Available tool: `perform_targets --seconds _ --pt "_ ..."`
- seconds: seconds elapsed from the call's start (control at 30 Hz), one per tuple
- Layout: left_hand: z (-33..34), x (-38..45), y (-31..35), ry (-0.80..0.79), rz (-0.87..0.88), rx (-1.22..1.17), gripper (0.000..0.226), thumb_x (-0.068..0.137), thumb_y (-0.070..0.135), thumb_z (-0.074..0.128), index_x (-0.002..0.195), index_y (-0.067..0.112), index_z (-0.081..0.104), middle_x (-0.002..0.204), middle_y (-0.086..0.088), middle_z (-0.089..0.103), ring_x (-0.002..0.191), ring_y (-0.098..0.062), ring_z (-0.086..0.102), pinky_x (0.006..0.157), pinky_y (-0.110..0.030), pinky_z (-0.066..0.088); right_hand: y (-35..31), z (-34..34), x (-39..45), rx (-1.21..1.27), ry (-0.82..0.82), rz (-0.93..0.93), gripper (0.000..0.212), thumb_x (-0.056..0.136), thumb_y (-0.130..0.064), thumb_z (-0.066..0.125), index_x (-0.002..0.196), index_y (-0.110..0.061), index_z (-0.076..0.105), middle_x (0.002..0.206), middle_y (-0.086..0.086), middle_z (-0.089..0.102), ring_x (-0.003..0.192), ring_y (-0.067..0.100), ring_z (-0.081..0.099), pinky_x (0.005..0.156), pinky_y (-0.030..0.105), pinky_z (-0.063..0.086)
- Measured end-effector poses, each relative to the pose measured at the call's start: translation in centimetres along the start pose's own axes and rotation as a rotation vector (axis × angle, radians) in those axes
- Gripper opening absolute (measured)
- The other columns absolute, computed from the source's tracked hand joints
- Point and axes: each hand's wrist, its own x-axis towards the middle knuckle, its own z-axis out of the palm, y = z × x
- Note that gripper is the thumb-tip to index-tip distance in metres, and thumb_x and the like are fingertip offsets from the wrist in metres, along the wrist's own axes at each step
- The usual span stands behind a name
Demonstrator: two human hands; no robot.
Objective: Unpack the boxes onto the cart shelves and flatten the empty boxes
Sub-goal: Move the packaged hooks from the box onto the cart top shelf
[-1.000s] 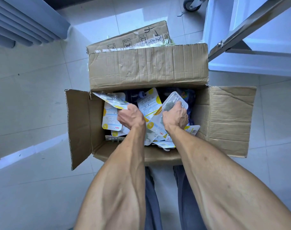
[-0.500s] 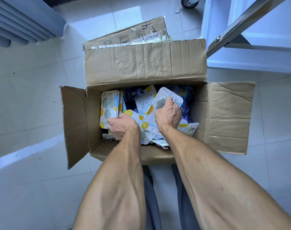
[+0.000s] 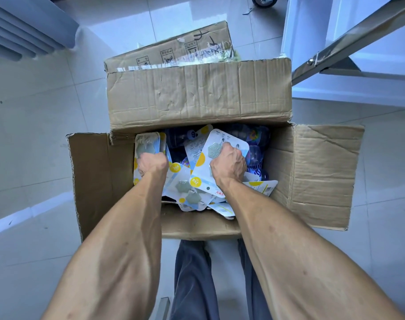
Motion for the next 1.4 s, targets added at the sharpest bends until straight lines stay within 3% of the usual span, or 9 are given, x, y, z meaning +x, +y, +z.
perform_targets --seconds 0.07,0.17,0.3,0.37,0.67,0.83,1.1,1.3,1.4 --pt "-0.3 0.4 0.4 0.131 -0.041 0.028 0.040 0.094 0.014 0.054 0.131 -0.001 0.050 0.135 -0.019 0.055 0.125 -0.034 0.053 0.100 -0.039 0.044 -0.1 0.1 0.4 -0.010 -0.007 0.007 0.022 0.085 -0.005 0.055 0.106 -0.008 0.061 0.100 0.016 0.065 0.091 0.036 0.063 0.067 0.033 0.037" --pt "-0.7 0.5 1.1 0.103 -0.063 0.099 0.031 0.091 0.012 0.060 0.119 -0.001 0.060 0.126 -0.019 0.061 0.116 -0.033 0.059 0.081 -0.034 0.045 -0.2 0.3 0.8 -0.029 -0.013 0.031 0.022 0.085 -0.005 0.056 0.106 -0.008 0.061 0.100 0.016 0.065 0.092 0.036 0.063 0.068 0.033 0.037" --pt "-0.4 -0.1 1.0 0.096 -0.005 0.194 0.024 0.092 0.012 0.058 0.113 0.002 0.063 0.121 -0.016 0.060 0.114 -0.033 0.058 0.075 -0.029 0.034 -0.8 0.4 0.7 -0.043 -0.021 0.035 0.023 0.085 -0.007 0.057 0.107 -0.009 0.062 0.101 0.016 0.065 0.093 0.037 0.063 0.069 0.034 0.040" --pt "0.0 -1.2 1.2 0.119 0.036 0.233 0.011 0.090 0.013 0.059 0.095 0.004 0.063 0.105 -0.013 0.061 0.100 -0.030 0.061 0.072 -0.028 0.036 -1.2 0.2 0.4 -0.058 -0.023 0.021 0.023 0.085 -0.008 0.057 0.107 -0.009 0.061 0.102 0.016 0.064 0.094 0.036 0.063 0.072 0.035 0.043" --pt "0.5 -7.5 4.1 0.204 0.406 0.540 0.013 0.088 0.012 0.054 0.077 0.012 0.060 0.095 -0.010 0.064 0.087 -0.028 0.064 0.071 -0.031 0.043 -2.5 -2.9 0.0 -0.181 0.065 -0.013 0.038 0.093 -0.005 0.052 0.129 -0.009 0.042 0.111 0.013 0.063 0.103 0.031 0.063 0.079 0.038 0.043" --pt "-0.9 -11.2 3.8 0.188 0.434 0.558 0.018 0.093 0.016 0.053 0.096 0.009 0.068 0.103 -0.011 0.065 0.093 -0.030 0.064 0.080 -0.034 0.050 -2.3 -6.8 -1.3 -0.179 0.090 0.000 0.029 0.093 -0.010 0.051 0.122 -0.010 0.052 0.113 0.012 0.062 0.104 0.031 0.062 0.081 0.036 0.044" --pt "-9.1 -24.5 6.0 0.160 0.582 0.444 0.020 0.093 0.019 0.053 0.103 0.011 0.067 0.112 -0.012 0.064 0.104 -0.031 0.063 0.082 -0.034 0.047 -2.1 -19.4 -10.0 -0.163 0.108 -0.015 0.030 0.091 -0.013 0.052 0.121 -0.012 0.055 0.120 0.013 0.062 0.113 0.032 0.059 0.088 0.037 0.046" --pt "-17.0 -37.7 7.1 0.186 0.812 0.429 0.015 0.089 0.018 0.052 0.080 0.013 0.061 0.098 -0.011 0.064 0.092 -0.032 0.066 0.078 -0.037 0.053 -1.0 -32.5 -19.4 -0.054 0.186 0.014 0.030 0.090 -0.013 0.050 0.119 -0.013 0.057 0.121 0.012 0.063 0.116 0.032 0.058 0.092 0.037 0.046" --pt "-20.1 -44.6 8.5 0.229 0.940 0.411 0.016 0.088 0.022 0.051 0.085 0.013 0.065 0.097 -0.009 0.062 0.090 -0.030 0.064 0.070 -0.033 0.045 0.9 -39.7 -23.1 0.005 0.244 0.063 0.028 0.088 -0.013 0.051 0.115 -0.015 0.057 0.116 0.010 0.064 0.111 0.031 0.060 0.086 0.035 0.047"
